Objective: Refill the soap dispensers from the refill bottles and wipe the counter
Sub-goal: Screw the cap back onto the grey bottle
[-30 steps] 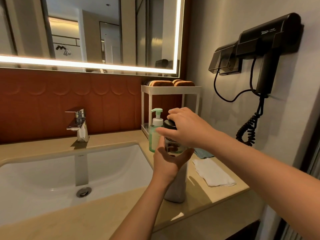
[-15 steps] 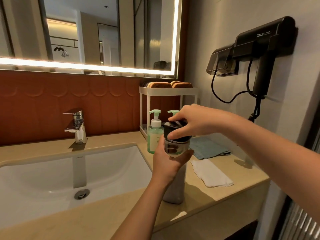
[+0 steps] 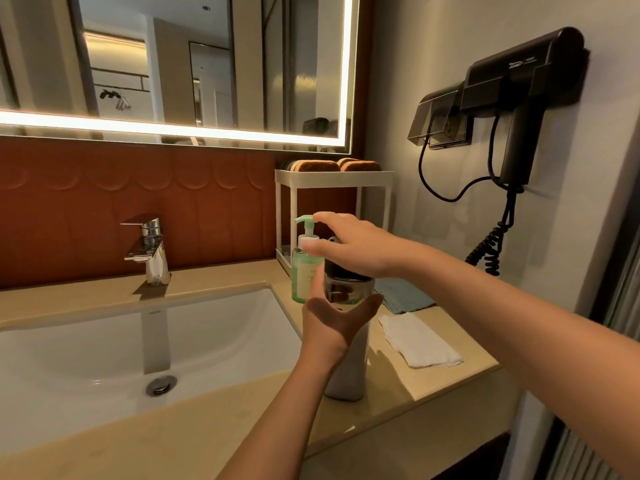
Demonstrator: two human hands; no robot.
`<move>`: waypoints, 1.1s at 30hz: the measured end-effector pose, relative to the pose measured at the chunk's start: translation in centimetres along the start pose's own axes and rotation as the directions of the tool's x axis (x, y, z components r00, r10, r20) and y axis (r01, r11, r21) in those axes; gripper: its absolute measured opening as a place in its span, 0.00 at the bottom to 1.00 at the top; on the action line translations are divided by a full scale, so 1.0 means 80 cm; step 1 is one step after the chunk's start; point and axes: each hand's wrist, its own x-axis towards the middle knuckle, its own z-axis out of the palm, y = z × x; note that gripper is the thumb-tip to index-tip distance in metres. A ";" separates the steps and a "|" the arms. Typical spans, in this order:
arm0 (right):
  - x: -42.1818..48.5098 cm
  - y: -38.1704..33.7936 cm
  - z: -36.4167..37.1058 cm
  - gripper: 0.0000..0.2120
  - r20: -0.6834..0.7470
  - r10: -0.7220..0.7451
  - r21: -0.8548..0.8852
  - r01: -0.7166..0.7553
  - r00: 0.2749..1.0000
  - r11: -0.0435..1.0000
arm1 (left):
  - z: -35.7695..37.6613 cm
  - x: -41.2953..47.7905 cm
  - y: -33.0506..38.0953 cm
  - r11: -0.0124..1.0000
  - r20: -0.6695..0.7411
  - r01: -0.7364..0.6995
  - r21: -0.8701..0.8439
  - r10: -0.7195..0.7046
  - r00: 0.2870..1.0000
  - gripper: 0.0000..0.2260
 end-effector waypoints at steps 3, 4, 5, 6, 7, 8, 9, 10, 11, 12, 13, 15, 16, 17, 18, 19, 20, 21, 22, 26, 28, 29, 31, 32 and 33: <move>-0.016 0.007 -0.022 0.25 0.190 -0.013 0.259 -0.037 0.982 0.965 | -0.001 -0.001 0.000 1.000 0.010 0.008 -0.029 -0.008 1.000 0.29; -0.023 0.010 -0.028 0.23 0.226 -0.030 0.291 -0.038 0.974 0.956 | -0.002 -0.001 0.000 0.999 0.013 0.017 -0.041 -0.016 1.000 0.29; -0.029 0.014 -0.034 0.21 0.249 -0.046 0.293 -0.029 0.967 0.956 | -0.002 -0.001 0.000 0.999 0.015 0.021 -0.047 -0.020 1.000 0.28; -0.034 0.017 -0.038 0.20 0.266 -0.055 0.275 -0.021 0.962 0.961 | -0.002 -0.001 0.000 0.998 0.016 0.023 -0.050 -0.023 1.000 0.28; -0.037 0.020 -0.040 0.20 0.277 -0.060 0.243 -0.010 0.959 0.970 | -0.002 -0.002 0.001 0.998 0.019 0.022 -0.053 -0.021 1.000 0.28; -0.038 0.022 -0.042 0.21 0.274 -0.067 0.185 0.015 0.959 0.983 | -0.002 -0.003 0.002 0.998 0.023 0.018 -0.057 -0.017 1.000 0.27; -0.039 0.022 -0.042 0.21 0.244 -0.082 0.110 0.056 0.966 0.992 | -0.002 -0.003 0.003 0.998 0.027 0.016 -0.062 -0.015 1.000 0.26; -0.037 0.021 -0.041 0.21 0.185 -0.106 0.031 0.102 0.977 0.994 | -0.002 -0.004 0.004 0.998 0.029 0.015 -0.067 -0.013 0.999 0.25; -0.034 0.019 -0.039 0.21 0.102 -0.132 -0.043 0.137 0.986 0.990 | -0.002 -0.003 0.004 0.997 0.027 0.012 -0.072 -0.010 1.000 0.25; -0.030 0.017 -0.036 0.22 0.014 -0.144 -0.114 0.145 0.989 0.983 | -0.002 -0.004 0.005 0.997 0.020 0.009 -0.073 -0.007 1.000 0.25; -0.026 0.015 -0.031 0.23 -0.067 -0.141 -0.200 0.126 0.988 0.972 | -0.002 -0.004 0.005 0.997 0.011 0.006 -0.072 -0.005 1.000 0.25; -0.015 0.013 -0.019 0.27 -0.197 -0.117 -0.399 0.029 0.973 0.916 | -0.001 -0.005 0.004 0.998 -0.009 0.006 -0.064 -0.006 1.000 0.27; -0.011 0.013 -0.014 0.29 -0.240 -0.103 -0.455 -0.018 0.965 0.890 | 0.000 -0.006 0.003 0.998 -0.018 0.018 -0.054 -0.019 1.000 0.27; -0.009 0.013 -0.008 0.29 -0.273 -0.097 -0.480 -0.048 0.957 0.876 | 0.000 -0.006 0.003 0.999 -0.026 0.030 -0.043 -0.031 0.999 0.27; -0.007 0.012 -0.002 0.29 -0.294 -0.103 -0.485 -0.055 0.950 0.873 | 0.000 -0.005 0.003 0.999 -0.033 0.035 -0.032 -0.036 0.999 0.27; -0.007 0.011 0.003 0.29 -0.299 -0.114 -0.463 -0.039 0.948 0.885 | 0.001 -0.004 0.002 0.999 -0.039 0.031 -0.010 -0.031 0.999 0.28; -0.006 0.010 0.008 0.28 -0.285 -0.118 -0.413 -0.011 0.951 0.911 | 0.003 -0.003 0.002 0.999 -0.042 0.020 0.028 -0.019 0.999 0.30; -0.004 0.009 0.013 0.27 -0.259 -0.107 -0.340 0.013 0.960 0.940 | 0.004 -0.002 0.002 0.998 -0.044 0.006 0.069 -0.003 0.999 0.32; -0.002 0.006 0.017 0.26 -0.229 -0.084 -0.257 0.023 0.970 0.966 | 0.005 -0.003 0.002 0.996 -0.049 -0.004 0.090 0.008 0.999 0.33; -0.003 -0.006 0.003 0.21 0.000 -0.009 0.118 0.009 1.000 0.993 | 0.002 -0.008 0.004 0.999 -0.032 -0.014 0.047 0.016 0.999 0.31; -0.015 -0.002 -0.013 0.18 0.176 -0.040 0.161 0.011 0.984 0.987 | 0.000 -0.008 0.003 1.000 -0.020 -0.007 0.003 0.007 1.000 0.29; -0.022 0.003 -0.019 0.17 0.211 -0.070 0.155 0.038 0.975 0.987 | 0.000 -0.009 0.004 1.000 -0.013 0.003 -0.015 -0.003 1.000 0.28; -0.030 0.010 -0.025 0.15 0.185 -0.140 0.113 0.121 0.973 0.986 | 0.002 -0.009 0.006 0.999 -0.003 0.025 -0.047 -0.025 1.000 0.27; -0.032 0.012 -0.027 0.15 0.150 -0.170 0.072 0.160 0.974 0.984 | 0.003 -0.009 0.006 0.998 -0.002 0.032 -0.058 -0.032 0.999 0.27; -0.031 0.013 -0.025 0.16 0.119 -0.190 0.010 0.190 0.975 0.982 | 0.002 -0.010 0.006 0.997 -0.002 0.036 -0.067 -0.036 0.999 0.27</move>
